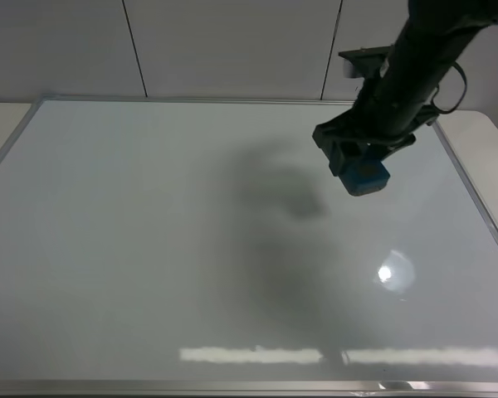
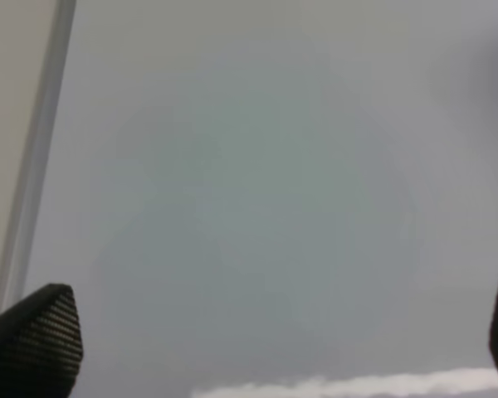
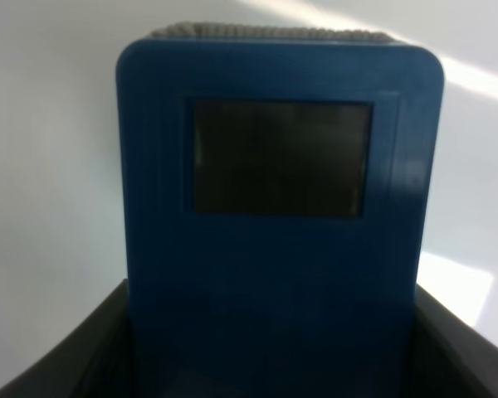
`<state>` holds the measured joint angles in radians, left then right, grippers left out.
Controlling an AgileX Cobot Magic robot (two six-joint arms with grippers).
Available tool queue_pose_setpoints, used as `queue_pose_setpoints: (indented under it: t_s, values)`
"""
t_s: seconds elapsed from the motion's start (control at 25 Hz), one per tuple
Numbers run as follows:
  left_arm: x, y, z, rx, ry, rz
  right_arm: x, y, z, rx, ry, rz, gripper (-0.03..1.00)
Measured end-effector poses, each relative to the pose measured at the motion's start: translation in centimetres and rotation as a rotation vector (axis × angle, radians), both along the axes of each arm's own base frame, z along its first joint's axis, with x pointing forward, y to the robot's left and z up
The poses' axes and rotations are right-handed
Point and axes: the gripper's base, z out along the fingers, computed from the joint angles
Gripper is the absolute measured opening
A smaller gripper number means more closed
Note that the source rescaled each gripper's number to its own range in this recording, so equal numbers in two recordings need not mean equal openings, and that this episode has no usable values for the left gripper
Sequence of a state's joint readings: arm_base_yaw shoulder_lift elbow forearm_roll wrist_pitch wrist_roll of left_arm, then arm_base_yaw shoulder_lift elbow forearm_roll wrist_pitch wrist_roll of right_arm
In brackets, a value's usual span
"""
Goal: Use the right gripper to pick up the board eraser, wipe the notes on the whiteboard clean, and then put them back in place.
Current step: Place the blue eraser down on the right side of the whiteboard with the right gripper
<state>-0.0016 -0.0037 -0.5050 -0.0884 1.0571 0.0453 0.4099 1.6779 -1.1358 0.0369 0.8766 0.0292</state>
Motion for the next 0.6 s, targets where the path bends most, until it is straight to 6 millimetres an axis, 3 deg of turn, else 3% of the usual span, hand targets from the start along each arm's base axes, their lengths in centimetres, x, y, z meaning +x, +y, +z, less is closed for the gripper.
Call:
queue_pose_setpoints:
  t_s: [0.16, 0.28, 0.44, 0.6]
  values:
    - [0.0, 0.0, 0.0, 0.000, 0.000, 0.000, -3.4, -4.9, -0.8, -0.011, -0.015, -0.105, 0.00]
    - [0.0, 0.0, 0.0, 0.000, 0.000, 0.000, -5.0, -7.6, -2.0, -0.017, -0.026, -0.177, 0.00]
    - [0.0, 0.0, 0.0, 0.000, 0.000, 0.000, -5.9, -9.3, -3.8, -0.020, -0.036, -0.218, 0.00]
    - [0.0, 0.0, 0.0, 0.000, 0.000, 0.000, -6.1, -9.5, -4.9, -0.033, -0.059, -0.203, 0.00]
